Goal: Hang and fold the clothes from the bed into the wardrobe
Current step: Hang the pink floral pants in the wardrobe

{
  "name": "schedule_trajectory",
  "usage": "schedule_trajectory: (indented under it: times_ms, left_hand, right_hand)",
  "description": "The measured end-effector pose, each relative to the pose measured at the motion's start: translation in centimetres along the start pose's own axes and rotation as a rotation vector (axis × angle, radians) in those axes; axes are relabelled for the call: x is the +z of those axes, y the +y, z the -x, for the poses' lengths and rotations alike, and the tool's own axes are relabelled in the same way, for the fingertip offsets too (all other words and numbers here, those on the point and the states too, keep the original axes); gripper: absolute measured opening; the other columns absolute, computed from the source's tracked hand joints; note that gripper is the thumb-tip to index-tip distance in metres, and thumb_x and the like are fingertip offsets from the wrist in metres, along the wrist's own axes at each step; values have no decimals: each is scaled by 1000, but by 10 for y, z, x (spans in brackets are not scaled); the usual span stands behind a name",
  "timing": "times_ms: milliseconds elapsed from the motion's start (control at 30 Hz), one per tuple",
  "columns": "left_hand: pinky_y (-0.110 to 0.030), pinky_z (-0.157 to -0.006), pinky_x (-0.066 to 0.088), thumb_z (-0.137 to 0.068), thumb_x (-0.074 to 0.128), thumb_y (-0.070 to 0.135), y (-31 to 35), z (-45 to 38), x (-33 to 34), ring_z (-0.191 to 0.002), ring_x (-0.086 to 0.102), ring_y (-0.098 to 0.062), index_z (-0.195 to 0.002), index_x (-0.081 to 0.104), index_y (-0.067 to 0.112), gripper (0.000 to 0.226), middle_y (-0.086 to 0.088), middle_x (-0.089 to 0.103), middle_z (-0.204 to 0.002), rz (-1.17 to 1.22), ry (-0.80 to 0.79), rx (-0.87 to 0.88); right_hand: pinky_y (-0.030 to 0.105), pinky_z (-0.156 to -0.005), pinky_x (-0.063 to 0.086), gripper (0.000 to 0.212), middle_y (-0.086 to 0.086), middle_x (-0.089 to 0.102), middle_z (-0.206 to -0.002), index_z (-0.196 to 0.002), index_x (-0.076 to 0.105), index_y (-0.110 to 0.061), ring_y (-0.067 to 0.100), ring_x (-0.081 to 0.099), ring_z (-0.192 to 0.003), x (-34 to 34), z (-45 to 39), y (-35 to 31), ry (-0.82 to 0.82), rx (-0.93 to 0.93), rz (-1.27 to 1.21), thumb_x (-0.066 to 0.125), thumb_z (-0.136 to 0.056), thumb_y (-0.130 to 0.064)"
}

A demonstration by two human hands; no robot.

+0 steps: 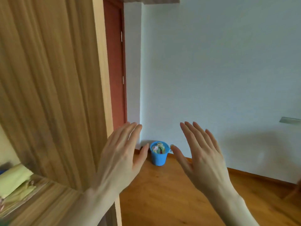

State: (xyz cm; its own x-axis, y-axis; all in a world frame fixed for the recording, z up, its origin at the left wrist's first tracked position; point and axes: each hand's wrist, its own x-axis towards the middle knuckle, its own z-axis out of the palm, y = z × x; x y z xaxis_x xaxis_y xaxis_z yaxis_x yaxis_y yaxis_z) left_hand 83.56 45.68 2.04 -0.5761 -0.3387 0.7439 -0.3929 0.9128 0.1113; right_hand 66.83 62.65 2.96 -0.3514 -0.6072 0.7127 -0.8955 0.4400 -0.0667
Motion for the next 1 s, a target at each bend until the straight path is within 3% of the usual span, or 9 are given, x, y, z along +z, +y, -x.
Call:
schedule_trajectory:
  times_ms: [233,633,767,1000]
  left_hand:
    - [-42,-114,48,-104,49,48,30,-48,72,-140,54,-25,-147,56,9,59,-8,59,-149,76,3,86]
    - [-43,-107,54,-103,48,49,63,-124,175,-138,56,-26,-145,57,9,58,-8,61,-146,228,-27,131]
    - [-42,-108,53,-104,48,49,73,-153,231,-138,56,-25,-147,56,10,59,-8,60,-147,283,-54,155]
    - [-41,-100,56,-104,46,46,87,-217,350,-132,61,-29,-141,60,9,54,-10,64,-142,422,-59,255]
  right_hand:
    - [47,-121,33,76,4,53,-154,-154,49,-17,26,45,-147,20,-16,73,-3,88,115,25,-104,-70]
    - [44,-121,31,69,3,53,-154,-153,50,-19,24,45,-147,57,-42,159,-9,222,205,40,-102,-65]
    - [45,-122,34,69,2,54,-154,-153,50,-18,22,43,-148,76,-51,196,-34,258,235,41,-103,-65]
    - [40,-123,26,68,0,53,-155,-153,50,-21,21,43,-148,134,-76,270,-54,401,343,39,-104,-66]
